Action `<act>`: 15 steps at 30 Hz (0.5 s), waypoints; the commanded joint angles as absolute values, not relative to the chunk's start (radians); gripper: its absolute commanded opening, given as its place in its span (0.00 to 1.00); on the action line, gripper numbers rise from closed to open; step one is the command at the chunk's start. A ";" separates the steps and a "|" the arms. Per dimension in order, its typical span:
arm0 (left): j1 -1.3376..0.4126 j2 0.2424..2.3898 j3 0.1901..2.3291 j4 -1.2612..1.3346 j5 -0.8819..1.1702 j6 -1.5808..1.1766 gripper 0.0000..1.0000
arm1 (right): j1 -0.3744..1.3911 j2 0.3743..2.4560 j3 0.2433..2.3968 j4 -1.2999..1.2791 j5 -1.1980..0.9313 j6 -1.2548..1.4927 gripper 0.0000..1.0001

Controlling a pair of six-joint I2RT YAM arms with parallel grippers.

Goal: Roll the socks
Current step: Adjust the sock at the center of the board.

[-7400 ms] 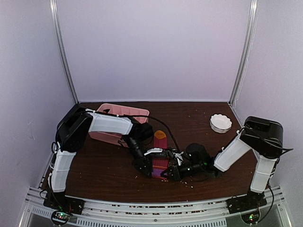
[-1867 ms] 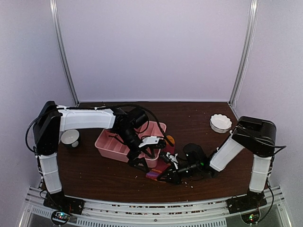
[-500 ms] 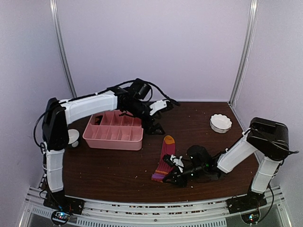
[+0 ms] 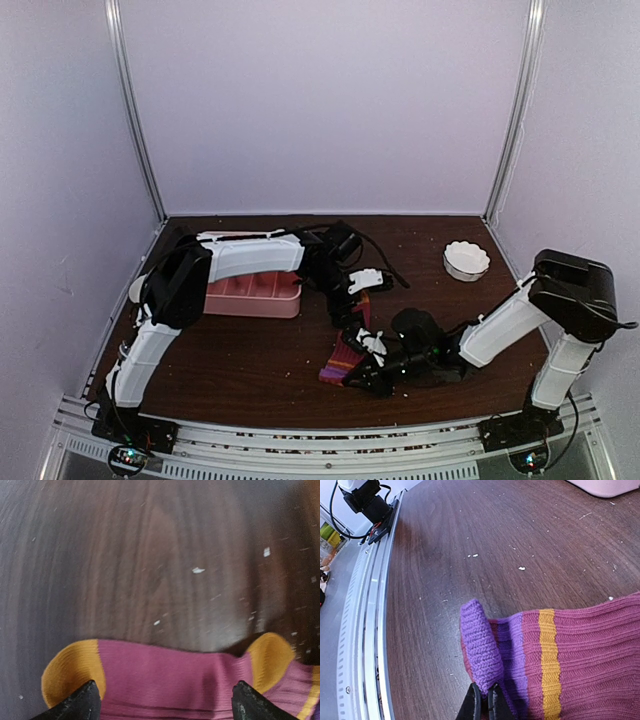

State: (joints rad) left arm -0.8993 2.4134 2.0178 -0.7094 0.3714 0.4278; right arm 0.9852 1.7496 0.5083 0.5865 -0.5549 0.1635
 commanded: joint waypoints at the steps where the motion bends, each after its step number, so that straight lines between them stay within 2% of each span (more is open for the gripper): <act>1: -0.896 2.416 1.992 -0.694 0.150 0.471 0.92 | 0.996 1.748 0.489 0.330 -0.430 0.168 0.00; 9: -0.894 2.378 1.897 -0.586 -0.033 0.549 0.89 | 1.006 1.746 0.515 0.291 -0.405 0.216 0.00; 15: -0.890 2.371 1.926 -0.601 -0.024 0.515 0.88 | 1.023 1.718 0.514 0.261 -0.356 0.263 0.00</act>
